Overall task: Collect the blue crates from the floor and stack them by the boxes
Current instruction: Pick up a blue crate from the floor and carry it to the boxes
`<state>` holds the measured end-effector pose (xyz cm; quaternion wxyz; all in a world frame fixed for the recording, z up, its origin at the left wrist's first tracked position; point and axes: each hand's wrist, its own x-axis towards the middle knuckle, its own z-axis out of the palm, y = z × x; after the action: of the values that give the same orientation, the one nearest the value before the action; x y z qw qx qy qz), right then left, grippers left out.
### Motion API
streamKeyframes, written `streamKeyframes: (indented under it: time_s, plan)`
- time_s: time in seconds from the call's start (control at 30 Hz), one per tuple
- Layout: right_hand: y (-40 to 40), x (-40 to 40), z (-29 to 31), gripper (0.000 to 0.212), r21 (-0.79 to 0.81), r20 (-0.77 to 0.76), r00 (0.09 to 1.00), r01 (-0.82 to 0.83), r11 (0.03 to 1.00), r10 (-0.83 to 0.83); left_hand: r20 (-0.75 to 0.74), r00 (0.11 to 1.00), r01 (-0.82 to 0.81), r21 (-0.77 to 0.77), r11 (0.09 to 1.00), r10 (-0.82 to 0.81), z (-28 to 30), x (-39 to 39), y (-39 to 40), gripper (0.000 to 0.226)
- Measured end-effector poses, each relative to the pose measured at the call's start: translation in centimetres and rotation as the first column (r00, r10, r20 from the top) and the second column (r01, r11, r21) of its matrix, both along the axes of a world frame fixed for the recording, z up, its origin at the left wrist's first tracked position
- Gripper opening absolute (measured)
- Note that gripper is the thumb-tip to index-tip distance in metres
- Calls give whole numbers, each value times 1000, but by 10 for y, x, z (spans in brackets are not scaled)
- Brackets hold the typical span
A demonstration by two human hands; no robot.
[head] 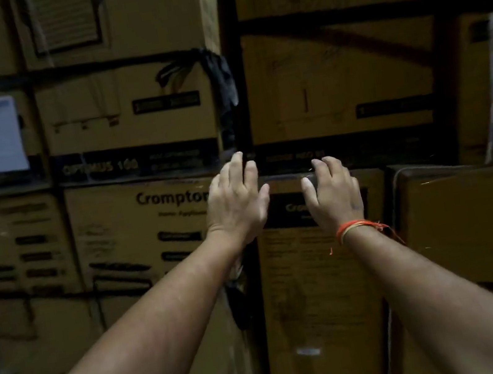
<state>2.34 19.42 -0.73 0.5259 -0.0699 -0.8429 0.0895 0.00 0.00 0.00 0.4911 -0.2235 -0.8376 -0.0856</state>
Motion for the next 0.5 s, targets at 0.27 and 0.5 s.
streamKeyframes:
  time_s: [0.27, 0.5]
  plan:
    - [-169, -98, -91, 31, -384, 97, 856, -439, 812, 508, 225, 973, -91, 205, 974, 43, -86, -53, -151, 41]
    - [-349, -154, -215, 27, -545, 382, 562, -504, 670, 734, 635, 759, -310, 159, 937, 144, -197, -83, -377, 31]
